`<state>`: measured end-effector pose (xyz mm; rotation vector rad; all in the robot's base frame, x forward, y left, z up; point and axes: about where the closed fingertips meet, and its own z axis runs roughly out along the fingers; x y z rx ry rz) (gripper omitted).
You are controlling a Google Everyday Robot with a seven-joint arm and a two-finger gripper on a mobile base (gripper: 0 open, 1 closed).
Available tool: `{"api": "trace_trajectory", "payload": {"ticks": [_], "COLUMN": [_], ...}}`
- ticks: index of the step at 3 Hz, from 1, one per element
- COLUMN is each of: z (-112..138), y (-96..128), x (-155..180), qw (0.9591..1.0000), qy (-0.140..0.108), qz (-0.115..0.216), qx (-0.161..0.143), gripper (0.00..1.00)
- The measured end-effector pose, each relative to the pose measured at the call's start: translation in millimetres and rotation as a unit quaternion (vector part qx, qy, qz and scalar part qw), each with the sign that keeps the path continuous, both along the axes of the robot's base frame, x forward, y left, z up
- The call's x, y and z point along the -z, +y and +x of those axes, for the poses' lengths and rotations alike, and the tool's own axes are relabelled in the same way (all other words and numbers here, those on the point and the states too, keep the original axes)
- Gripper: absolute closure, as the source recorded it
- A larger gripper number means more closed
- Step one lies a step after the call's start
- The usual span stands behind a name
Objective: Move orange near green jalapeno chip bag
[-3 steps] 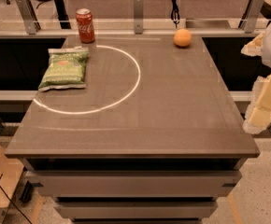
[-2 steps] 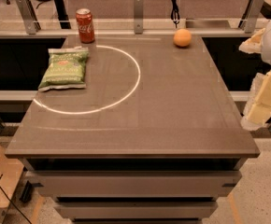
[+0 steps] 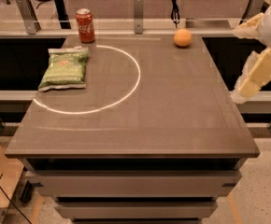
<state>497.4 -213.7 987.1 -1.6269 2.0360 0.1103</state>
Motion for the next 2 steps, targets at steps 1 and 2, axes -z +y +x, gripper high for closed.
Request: {"api": "trace_trajectory", "payload": {"ticks": [1,2], "z": [5.8,10.4], "y": [1.5,4.2], "x": [-2.7,1.1], "qw": [0.9999,0.9999], "qy": [-0.004,-0.002], "qz": [0.01,0.012], "qx": [-0.001,0.003], "gripper": [0.0,0.0]}}
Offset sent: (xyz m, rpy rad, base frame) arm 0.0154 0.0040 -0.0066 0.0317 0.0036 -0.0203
